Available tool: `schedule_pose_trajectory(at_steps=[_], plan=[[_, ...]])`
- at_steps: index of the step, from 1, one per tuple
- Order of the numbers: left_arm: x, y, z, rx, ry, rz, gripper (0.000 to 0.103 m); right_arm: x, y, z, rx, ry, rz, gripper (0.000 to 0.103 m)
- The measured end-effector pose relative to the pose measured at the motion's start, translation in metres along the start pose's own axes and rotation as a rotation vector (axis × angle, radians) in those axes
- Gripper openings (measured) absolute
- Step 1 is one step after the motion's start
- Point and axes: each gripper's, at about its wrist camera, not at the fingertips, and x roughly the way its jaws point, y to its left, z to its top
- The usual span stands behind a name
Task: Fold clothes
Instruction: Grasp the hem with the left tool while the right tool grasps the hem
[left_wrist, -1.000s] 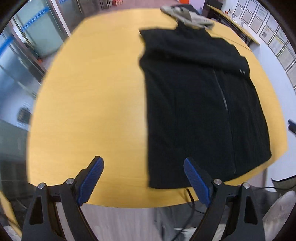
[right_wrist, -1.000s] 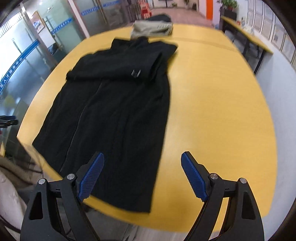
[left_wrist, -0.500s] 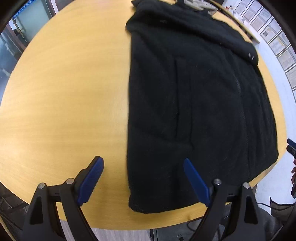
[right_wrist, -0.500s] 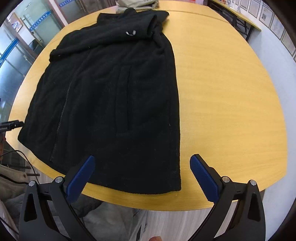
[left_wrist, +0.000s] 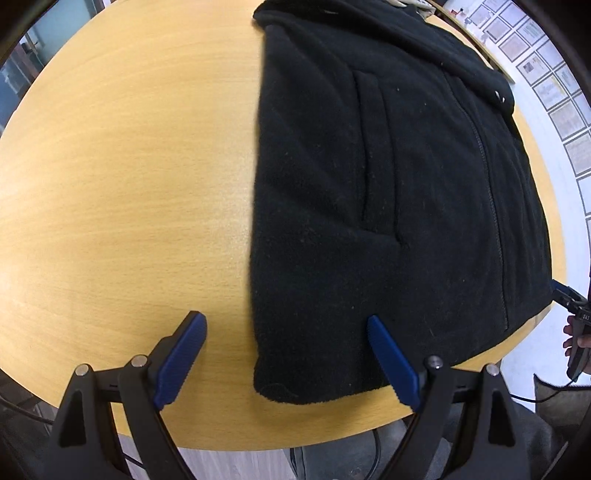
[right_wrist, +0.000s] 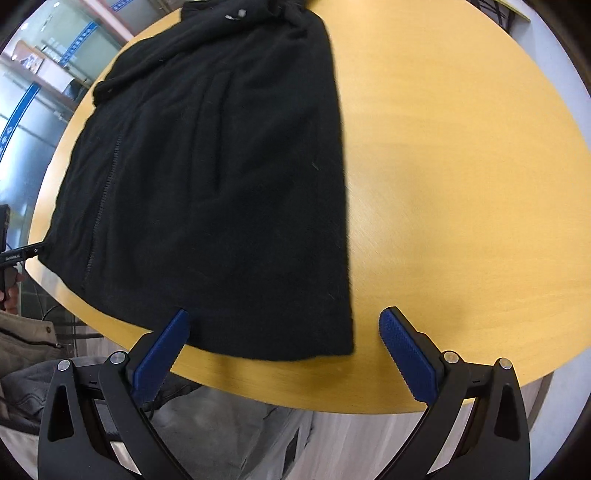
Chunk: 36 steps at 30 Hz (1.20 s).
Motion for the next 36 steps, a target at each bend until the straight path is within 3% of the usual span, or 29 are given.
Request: schedule_pose_trajectory(at_steps=[7, 9, 10, 12, 14, 15, 16, 19, 24, 32, 36], plan=[[0.003, -0.008, -0.004, -0.019, -0.002, -0.008, 0.090, -0.001, -0.002, 0.003, 0.011, -0.028, 0.043, 0.103], [0.003, -0.010, -0.004, -0.020, -0.003, -0.010, 0.085, 0.000, 0.000, 0.008, -0.003, -0.023, 0.050, 0.098], [0.003, -0.010, -0.003, -0.025, -0.003, -0.023, 0.081, 0.000, 0.001, 0.010, -0.010, -0.021, 0.054, 0.092], [0.001, -0.008, -0.002, -0.043, 0.001, -0.064, 0.060, 0.000, 0.004, 0.016, -0.019, -0.015, 0.068, 0.077], [0.002, -0.005, -0.001, -0.059, 0.011, -0.089, 0.053, 0.001, 0.006, 0.020, -0.034, 0.000, 0.054, 0.056], [0.003, -0.004, -0.001, -0.064, 0.018, -0.097, 0.048, 0.001, 0.008, 0.022, -0.042, 0.005, 0.041, 0.035], [0.004, -0.004, -0.002, -0.067, 0.025, -0.105, 0.044, 0.002, 0.009, 0.023, -0.049, 0.011, 0.029, 0.022], [0.006, -0.001, -0.002, -0.078, 0.045, -0.125, 0.029, 0.003, 0.010, 0.024, -0.056, 0.030, 0.023, 0.013], [0.001, -0.008, 0.001, -0.054, 0.086, -0.132, 0.012, -0.012, 0.027, 0.026, -0.108, 0.004, 0.013, 0.008], [-0.045, -0.013, 0.028, -0.064, 0.057, -0.207, 0.010, -0.088, 0.062, 0.064, -0.200, -0.236, 0.059, 0.007], [-0.090, -0.031, 0.074, -0.112, 0.014, -0.257, 0.010, -0.125, 0.077, 0.101, -0.230, -0.364, 0.106, 0.007]])
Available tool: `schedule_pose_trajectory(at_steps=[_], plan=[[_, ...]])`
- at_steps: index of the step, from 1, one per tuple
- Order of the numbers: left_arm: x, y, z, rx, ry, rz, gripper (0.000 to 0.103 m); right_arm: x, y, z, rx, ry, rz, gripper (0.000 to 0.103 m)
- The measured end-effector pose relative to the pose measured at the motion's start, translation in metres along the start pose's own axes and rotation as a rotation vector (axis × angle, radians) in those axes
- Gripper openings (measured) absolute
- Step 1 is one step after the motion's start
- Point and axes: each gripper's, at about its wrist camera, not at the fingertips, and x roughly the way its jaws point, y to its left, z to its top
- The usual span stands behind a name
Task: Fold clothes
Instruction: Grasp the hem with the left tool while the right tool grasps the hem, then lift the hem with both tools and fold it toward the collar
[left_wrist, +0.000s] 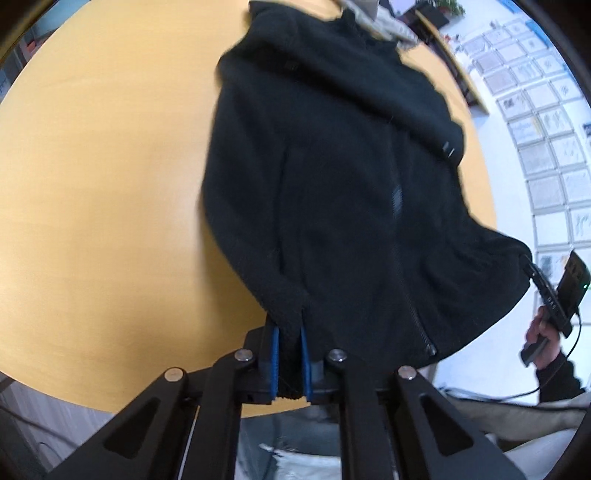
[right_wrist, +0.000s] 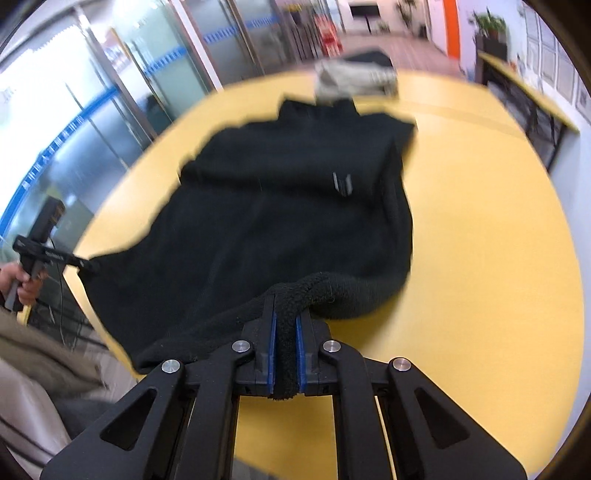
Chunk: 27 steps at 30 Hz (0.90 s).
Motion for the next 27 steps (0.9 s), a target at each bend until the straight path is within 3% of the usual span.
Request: schedule_pose_trajectory(at_steps=[5, 9, 11, 15, 20, 27], plan=[[-0.043, -0.032, 0.053, -0.033, -0.136, -0.074, 0.010, -0.019, 0.000, 0.053, -0.041, -0.125, 0.048, 0.007], [-0.092, 0.014, 0.142, -0.112, -0.243, -0.113, 0.010, -0.021, -0.011, 0.092, -0.040, -0.179, 0.074, 0.007], [-0.107, 0.025, 0.155, -0.146, -0.282, -0.124, 0.010, -0.012, -0.026, 0.117, -0.031, -0.200, 0.087, 0.007], [-0.111, 0.021, 0.210, -0.211, -0.355, -0.152, 0.010, -0.006, -0.055, 0.160, 0.016, -0.220, 0.107, 0.007], [-0.061, -0.014, 0.300, -0.272, -0.388, -0.160, 0.010, 0.023, -0.087, 0.215, 0.124, -0.202, 0.093, 0.007], [-0.031, 0.027, 0.385, -0.323, -0.342, -0.165, 0.010, 0.095, -0.151, 0.258, 0.302, -0.158, 0.015, 0.007]])
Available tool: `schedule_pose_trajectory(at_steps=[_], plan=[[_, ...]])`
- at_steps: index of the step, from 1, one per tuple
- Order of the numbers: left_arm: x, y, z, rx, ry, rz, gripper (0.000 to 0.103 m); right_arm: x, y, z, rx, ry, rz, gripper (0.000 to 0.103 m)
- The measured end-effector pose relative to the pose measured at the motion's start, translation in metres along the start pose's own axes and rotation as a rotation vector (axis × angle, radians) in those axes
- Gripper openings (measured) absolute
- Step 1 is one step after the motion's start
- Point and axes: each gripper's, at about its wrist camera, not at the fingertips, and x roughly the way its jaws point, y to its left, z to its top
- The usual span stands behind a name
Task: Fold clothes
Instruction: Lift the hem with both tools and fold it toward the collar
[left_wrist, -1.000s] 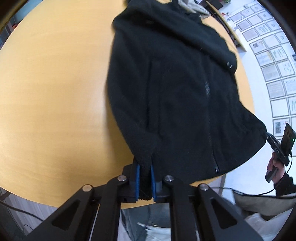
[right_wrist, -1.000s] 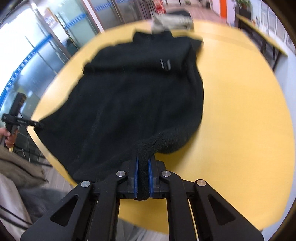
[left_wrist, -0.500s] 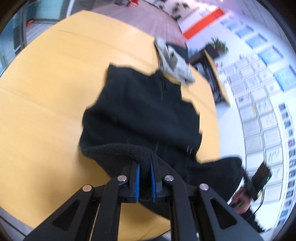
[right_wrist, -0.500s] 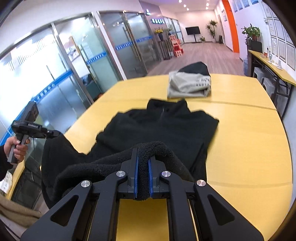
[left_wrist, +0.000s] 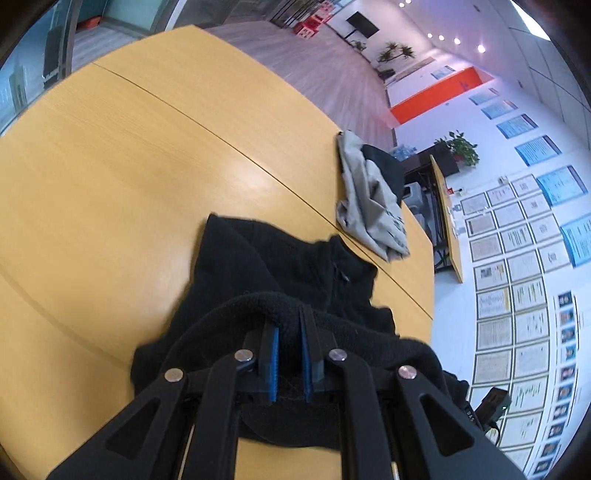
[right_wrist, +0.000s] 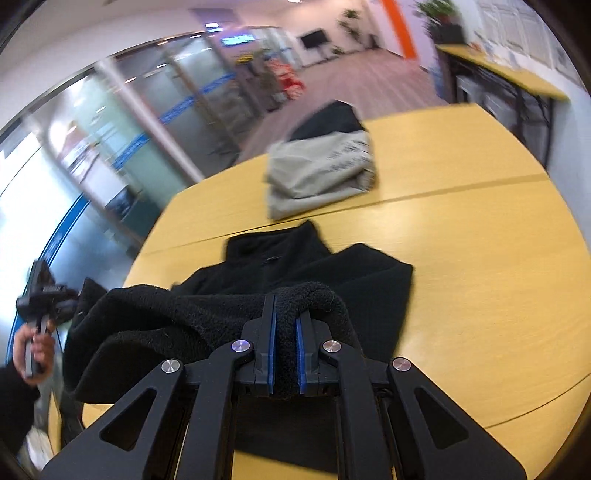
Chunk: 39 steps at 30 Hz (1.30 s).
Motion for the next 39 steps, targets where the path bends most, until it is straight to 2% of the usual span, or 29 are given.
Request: schedule_pose_trajectory(at_steps=[3, 5, 9, 12, 14, 16, 20, 22, 23, 24, 25, 26, 28, 29, 33, 35, 37, 38, 39], plan=[[0.034, -0.001, 0.029, 0.015, 0.032, 0.013, 0.011, 0.029, -0.026, 0.014, 0.076, 0.007, -0.043, 0.007], [0.060, -0.002, 0.050, 0.037, 0.062, 0.031, 0.011, 0.050, -0.037, 0.022, 0.082, 0.030, -0.054, 0.007], [0.113, 0.021, 0.080, 0.089, 0.125, 0.097, 0.011, 0.092, -0.051, 0.028, 0.047, 0.081, -0.099, 0.007], [0.142, 0.033, 0.089, 0.133, 0.172, 0.123, 0.012, 0.112, -0.056, 0.028, 0.007, 0.107, -0.123, 0.009], [0.151, 0.039, 0.091, 0.145, 0.206, 0.119, 0.013, 0.116, -0.052, 0.027, -0.064, 0.119, -0.131, 0.014], [0.150, 0.042, 0.092, 0.173, 0.215, 0.085, 0.015, 0.115, -0.047, 0.026, -0.126, 0.124, -0.116, 0.028], [0.135, 0.041, 0.093, 0.254, 0.197, 0.023, 0.024, 0.099, -0.041, 0.026, -0.193, 0.090, -0.059, 0.042], [0.126, 0.042, 0.095, 0.285, 0.152, 0.036, 0.040, 0.089, -0.043, 0.029, -0.176, 0.061, -0.029, 0.053], [0.119, 0.044, 0.098, 0.291, 0.107, 0.046, 0.060, 0.081, -0.046, 0.031, -0.155, 0.016, -0.032, 0.061], [0.111, 0.046, 0.101, 0.296, 0.058, 0.056, 0.075, 0.073, -0.049, 0.034, -0.134, -0.030, -0.034, 0.087], [0.105, 0.049, 0.103, 0.287, 0.026, 0.044, 0.079, 0.065, -0.052, 0.036, -0.112, -0.074, -0.036, 0.103], [0.101, 0.052, 0.105, 0.274, 0.004, 0.019, 0.082, 0.057, -0.059, 0.040, -0.080, -0.114, -0.034, 0.103], [0.106, 0.055, 0.108, 0.271, 0.012, 0.007, 0.082, 0.045, -0.072, 0.047, -0.022, -0.184, -0.033, 0.103], [0.109, 0.057, 0.109, 0.271, 0.018, 0.003, 0.082, 0.050, -0.076, 0.049, -0.033, -0.155, -0.056, 0.103], [0.150, 0.052, 0.107, 0.318, 0.114, 0.074, 0.082, 0.093, -0.085, 0.050, -0.112, 0.017, -0.153, 0.103], [0.173, 0.049, 0.104, 0.339, 0.160, 0.104, 0.082, 0.114, -0.088, 0.048, -0.112, 0.064, -0.168, 0.103], [0.191, 0.043, 0.101, 0.380, 0.189, 0.134, 0.076, 0.135, -0.090, 0.045, -0.112, 0.111, -0.183, 0.102], [0.196, 0.040, 0.100, 0.400, 0.193, 0.145, 0.062, 0.146, -0.092, 0.043, -0.112, 0.135, -0.190, 0.098], [0.200, 0.037, 0.099, 0.419, 0.196, 0.154, 0.035, 0.156, -0.093, 0.042, -0.112, 0.157, -0.197, 0.079]])
